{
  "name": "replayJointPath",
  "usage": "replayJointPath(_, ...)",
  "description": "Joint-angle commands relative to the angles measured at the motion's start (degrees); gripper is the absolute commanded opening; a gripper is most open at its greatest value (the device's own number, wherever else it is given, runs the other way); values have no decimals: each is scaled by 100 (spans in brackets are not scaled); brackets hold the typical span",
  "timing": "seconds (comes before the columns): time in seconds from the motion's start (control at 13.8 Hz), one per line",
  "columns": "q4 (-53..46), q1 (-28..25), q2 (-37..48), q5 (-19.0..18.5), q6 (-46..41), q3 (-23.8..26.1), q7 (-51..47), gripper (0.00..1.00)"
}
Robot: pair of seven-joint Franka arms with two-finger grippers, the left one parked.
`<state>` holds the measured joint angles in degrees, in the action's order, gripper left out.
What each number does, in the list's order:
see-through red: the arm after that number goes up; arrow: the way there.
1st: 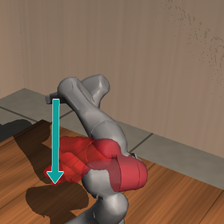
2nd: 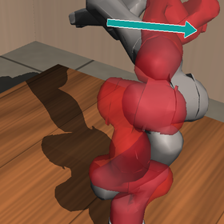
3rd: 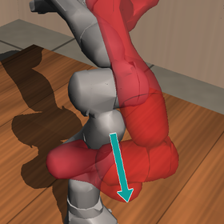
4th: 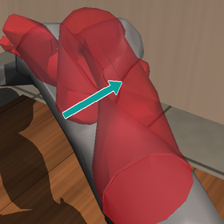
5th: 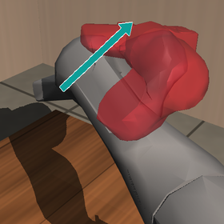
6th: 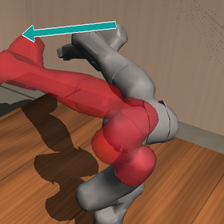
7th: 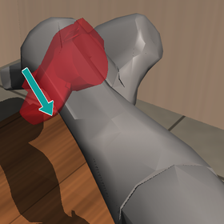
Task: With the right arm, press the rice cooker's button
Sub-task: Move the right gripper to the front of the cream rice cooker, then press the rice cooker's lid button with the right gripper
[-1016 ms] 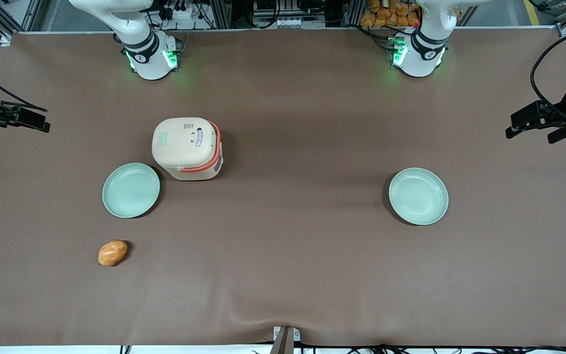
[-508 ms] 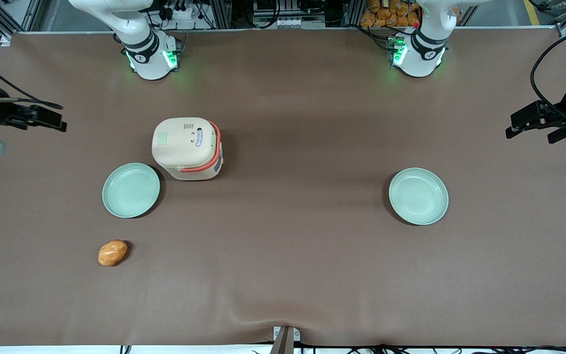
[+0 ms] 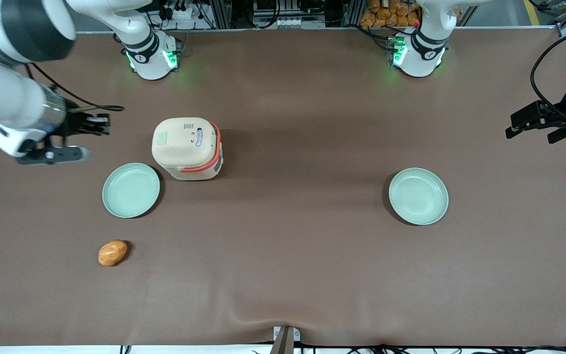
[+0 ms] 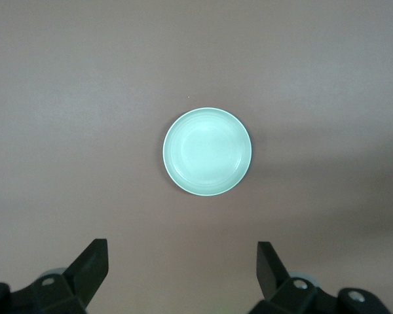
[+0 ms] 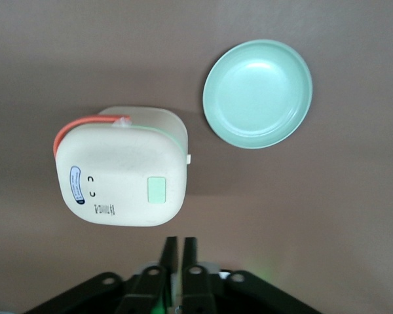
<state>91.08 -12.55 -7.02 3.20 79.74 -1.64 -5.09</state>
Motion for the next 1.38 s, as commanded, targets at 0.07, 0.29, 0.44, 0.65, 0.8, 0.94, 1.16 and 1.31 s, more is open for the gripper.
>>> replayJointPath(0.07,620,-160,-54,40,76,-20,-45,0)
replayJointPath(0.29,946,-169,-115,40,120,-12,-45,0)
replayJointPath(0.44,1209,-204,-142,75,339,-3,-45,0)
replayJointPath(0.65,1623,-239,-168,436,813,-11,-45,0)
replayJointPath(0.8,1659,-318,-247,436,946,-11,-45,0)
replayJointPath(0.94,1676,-432,-361,445,1069,-11,-45,0)
replayJointPath(1.16,1860,-468,-432,436,1306,-11,-45,0)
replayJointPath(1.31,1949,-468,-476,436,1360,-11,-45,0)
